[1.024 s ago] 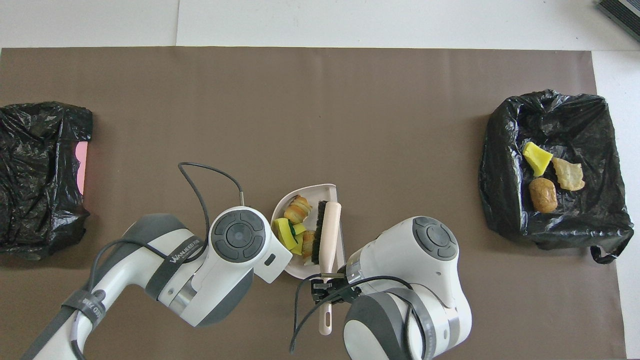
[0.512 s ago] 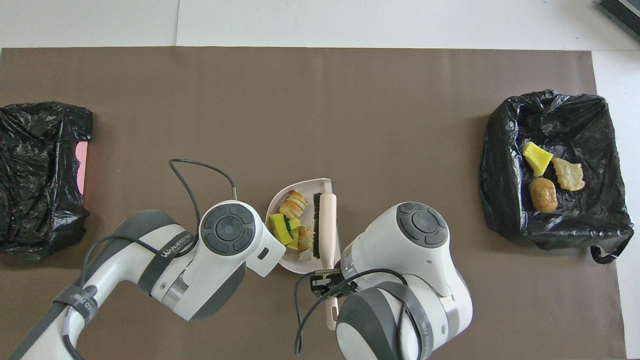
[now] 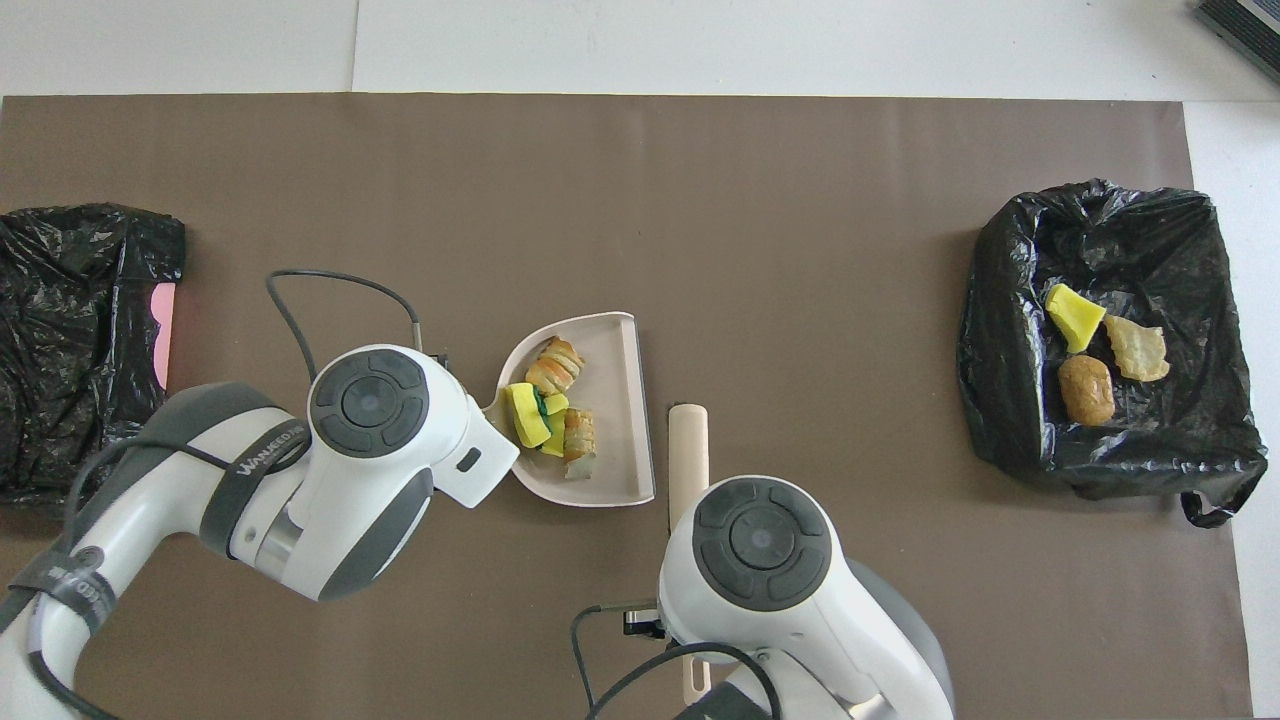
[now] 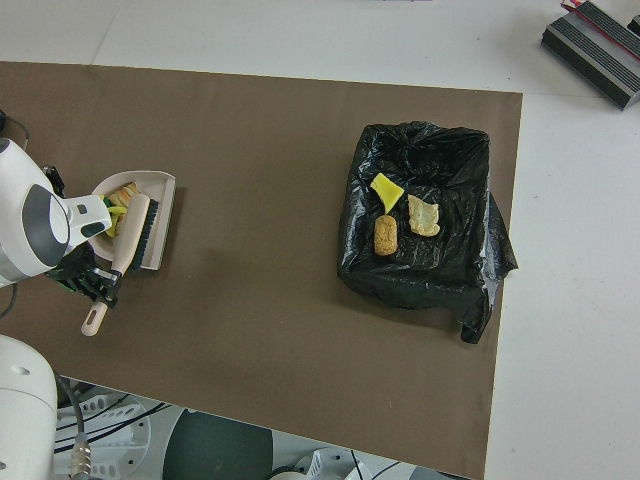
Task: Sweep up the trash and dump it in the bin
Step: 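Carry the dustpan to the nearer bin and tip it with the left gripper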
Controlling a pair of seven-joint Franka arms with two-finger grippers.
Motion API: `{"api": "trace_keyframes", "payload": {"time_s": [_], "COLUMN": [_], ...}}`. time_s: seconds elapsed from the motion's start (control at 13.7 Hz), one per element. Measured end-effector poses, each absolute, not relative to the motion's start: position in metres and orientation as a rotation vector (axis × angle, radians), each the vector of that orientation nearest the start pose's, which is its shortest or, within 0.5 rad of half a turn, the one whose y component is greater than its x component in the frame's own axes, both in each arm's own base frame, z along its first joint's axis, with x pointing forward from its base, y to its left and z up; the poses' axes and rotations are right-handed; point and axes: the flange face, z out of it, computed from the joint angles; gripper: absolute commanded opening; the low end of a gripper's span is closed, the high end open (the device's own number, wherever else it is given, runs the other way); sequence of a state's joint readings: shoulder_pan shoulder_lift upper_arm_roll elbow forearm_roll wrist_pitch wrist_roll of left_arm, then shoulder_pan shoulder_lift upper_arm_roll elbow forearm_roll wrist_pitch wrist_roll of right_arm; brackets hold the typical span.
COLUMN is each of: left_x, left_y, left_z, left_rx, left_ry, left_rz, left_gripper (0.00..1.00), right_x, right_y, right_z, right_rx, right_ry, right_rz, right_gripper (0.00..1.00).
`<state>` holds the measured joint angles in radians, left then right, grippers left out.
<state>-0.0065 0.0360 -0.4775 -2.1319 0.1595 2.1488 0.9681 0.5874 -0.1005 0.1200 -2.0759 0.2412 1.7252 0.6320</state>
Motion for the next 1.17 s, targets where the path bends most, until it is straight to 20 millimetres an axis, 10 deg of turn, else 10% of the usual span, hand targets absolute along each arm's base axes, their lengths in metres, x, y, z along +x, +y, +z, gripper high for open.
{"api": "trace_keyframes", "payload": {"time_s": [0.51,1.1,1.17], "left_x": [0.566,0.561,0.561], "left_y": [-0.043,0.219,0.241], "left_z": [0.515,0.566,0.572], "left_rx": [-2.207,-2.371,-2.345], "left_ry": [2.108,1.839,1.827], "left_rz": [0.02,-0.089,-0.07], "left_gripper": [0.0,0.0,0.0], "right_x": [0.307,0.286,0.286], "right_y": [0.353,0.352,0.351], "right_z": [0.373,0.328,0.327], "right_rx": [-3.117,-3.131,-3.132], "right_ry": [0.001,0.024,0.022], "right_rz": [0.59,0.597,0.6], "right_gripper": [0.0,0.0,0.27]}}
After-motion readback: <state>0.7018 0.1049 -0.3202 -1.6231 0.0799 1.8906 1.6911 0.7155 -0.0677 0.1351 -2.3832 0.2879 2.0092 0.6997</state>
